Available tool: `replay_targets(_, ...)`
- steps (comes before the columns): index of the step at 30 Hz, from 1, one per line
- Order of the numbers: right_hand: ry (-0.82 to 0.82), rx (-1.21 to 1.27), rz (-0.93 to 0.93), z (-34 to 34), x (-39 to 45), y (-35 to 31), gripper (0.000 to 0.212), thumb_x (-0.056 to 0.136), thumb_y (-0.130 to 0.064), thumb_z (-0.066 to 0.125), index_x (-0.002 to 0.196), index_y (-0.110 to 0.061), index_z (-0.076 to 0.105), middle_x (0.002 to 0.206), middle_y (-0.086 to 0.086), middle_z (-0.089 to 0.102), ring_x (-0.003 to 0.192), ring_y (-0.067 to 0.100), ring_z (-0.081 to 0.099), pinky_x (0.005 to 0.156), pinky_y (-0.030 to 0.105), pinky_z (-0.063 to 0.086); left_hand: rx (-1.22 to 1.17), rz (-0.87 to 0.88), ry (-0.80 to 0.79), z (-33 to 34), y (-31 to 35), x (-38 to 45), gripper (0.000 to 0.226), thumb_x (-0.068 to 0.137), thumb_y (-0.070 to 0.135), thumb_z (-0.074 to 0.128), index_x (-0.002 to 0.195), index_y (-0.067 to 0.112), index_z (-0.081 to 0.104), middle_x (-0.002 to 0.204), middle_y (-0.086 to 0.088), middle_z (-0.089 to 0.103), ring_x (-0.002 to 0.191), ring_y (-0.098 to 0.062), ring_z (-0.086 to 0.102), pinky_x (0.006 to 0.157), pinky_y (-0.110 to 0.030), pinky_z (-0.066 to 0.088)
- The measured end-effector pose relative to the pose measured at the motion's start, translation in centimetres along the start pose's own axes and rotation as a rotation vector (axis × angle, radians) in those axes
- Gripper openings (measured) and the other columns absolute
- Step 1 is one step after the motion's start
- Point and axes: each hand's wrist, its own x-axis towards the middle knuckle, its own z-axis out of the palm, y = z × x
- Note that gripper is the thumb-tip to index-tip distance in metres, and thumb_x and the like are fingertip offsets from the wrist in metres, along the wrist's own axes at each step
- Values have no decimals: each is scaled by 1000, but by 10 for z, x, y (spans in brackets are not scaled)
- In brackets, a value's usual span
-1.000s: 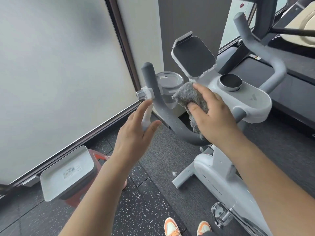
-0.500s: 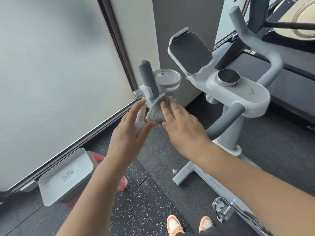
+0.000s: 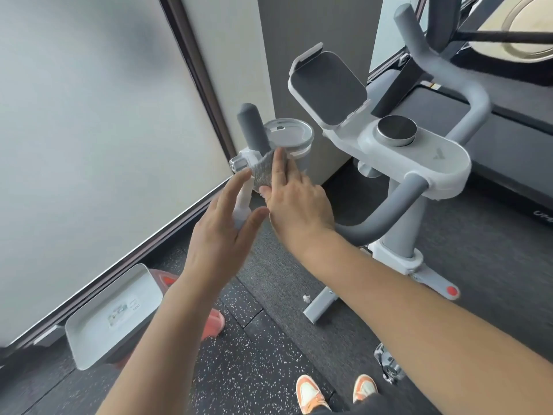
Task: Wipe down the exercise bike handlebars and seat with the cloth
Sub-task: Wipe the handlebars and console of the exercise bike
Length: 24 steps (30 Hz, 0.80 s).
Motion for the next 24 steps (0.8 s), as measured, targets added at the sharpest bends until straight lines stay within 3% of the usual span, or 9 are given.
replay_targets(5, -7, -77, -103, 0, -44, 34, 66, 101, -34, 40, 153, -8, 8, 152, 18, 32, 117, 36, 51, 84, 47, 47, -4, 25, -36, 9, 2, -3, 56, 92, 43, 60, 141, 34, 34, 119, -5, 63, 92, -22, 62, 69, -27, 42)
replay_targets(8, 31, -94, -108, 3, -77, 53, 69, 95, -26, 56, 152, -8, 20, 149, 22, 38, 126, 39, 48, 94, 50, 44, -26, 23, -39, 10, 2, -7, 57, 92, 46, 59, 141, 37, 33, 123, -4, 61, 93, -21, 61, 71, -31, 44)
replay_targets(11, -22, -59, -49, 1, -67, 45, 68, 100, -41, 40, 154, -16, 7, 157, 18, 25, 141, 36, 31, 106, 52, 34, -17, 26, -44, 11, 3, -11, 56, 92, 47, 58, 141, 39, 32, 123, 1, 57, 95, -18, 60, 75, -35, 49)
replay_targets(13, -20, -34, -17, 0, -48, 32, 66, 100, -50, 26, 154, -21, 0, 159, 16, 21, 143, 33, 27, 105, 50, 35, 1, 17, -43, 11, 6, -13, 56, 92, 48, 57, 141, 39, 32, 124, 1, 57, 96, -18, 60, 75, -34, 48)
replay_targets(19, 85, -44, -93, 7, -55, 47, 59, 99, -43, 34, 152, -18, 24, 147, 14, 44, 119, 31, 55, 82, 45, 48, 39, 61, -44, 15, 16, -13, 56, 93, 45, 58, 142, 35, 32, 124, -7, 59, 94, -25, 62, 72, -35, 49)
replay_targets(24, 237, -125, -303, 11, -101, 103, 55, 96, -24, 51, 148, -15, 37, 144, 14, 48, 129, 34, 47, 111, 47, 31, 32, 48, -46, 22, 21, -15, 57, 93, 46, 56, 144, 36, 31, 126, -7, 57, 94, -26, 62, 74, -39, 50)
